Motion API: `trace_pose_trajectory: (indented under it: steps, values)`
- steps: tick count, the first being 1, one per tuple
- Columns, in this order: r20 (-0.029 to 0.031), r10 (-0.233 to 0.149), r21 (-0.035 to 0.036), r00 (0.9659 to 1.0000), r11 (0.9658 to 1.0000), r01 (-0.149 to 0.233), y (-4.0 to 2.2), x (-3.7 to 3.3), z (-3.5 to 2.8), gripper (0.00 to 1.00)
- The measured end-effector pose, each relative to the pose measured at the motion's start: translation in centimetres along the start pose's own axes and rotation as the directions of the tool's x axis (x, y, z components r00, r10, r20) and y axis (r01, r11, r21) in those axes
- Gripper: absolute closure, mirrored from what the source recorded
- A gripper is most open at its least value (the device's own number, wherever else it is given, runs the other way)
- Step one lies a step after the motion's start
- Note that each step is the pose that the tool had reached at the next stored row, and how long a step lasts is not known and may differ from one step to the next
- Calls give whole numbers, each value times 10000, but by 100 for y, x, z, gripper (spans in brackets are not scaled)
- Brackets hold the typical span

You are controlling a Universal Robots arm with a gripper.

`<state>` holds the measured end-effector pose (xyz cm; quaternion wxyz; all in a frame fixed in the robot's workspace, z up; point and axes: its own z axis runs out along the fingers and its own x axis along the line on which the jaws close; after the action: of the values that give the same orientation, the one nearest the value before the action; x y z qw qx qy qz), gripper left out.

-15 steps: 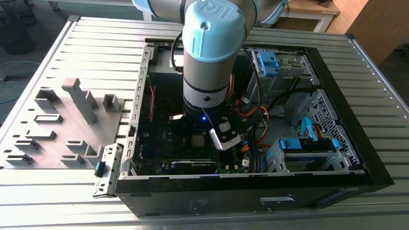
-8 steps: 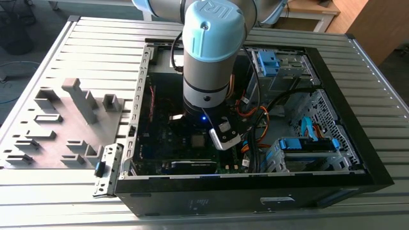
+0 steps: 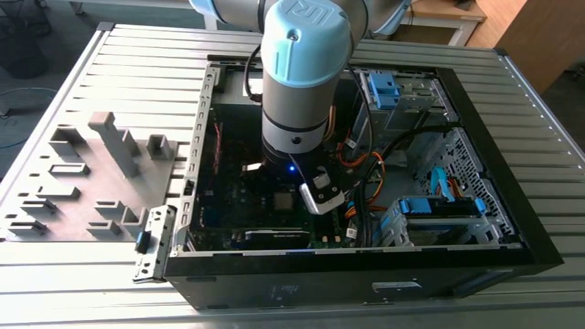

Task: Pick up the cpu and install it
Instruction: 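Place the cpu into insertion slot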

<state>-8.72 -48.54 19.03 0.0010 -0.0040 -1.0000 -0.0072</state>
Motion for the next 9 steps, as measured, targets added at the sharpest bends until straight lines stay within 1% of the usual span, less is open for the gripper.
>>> trace_pose_trajectory:
  steps: [2, 9]
  values:
    - [0, 77, 0, 10000, 10000, -77, 0, -2, 4, 53]
    - [2, 114, -1, 9999, 9999, -114, 0, -3, 6, 53]
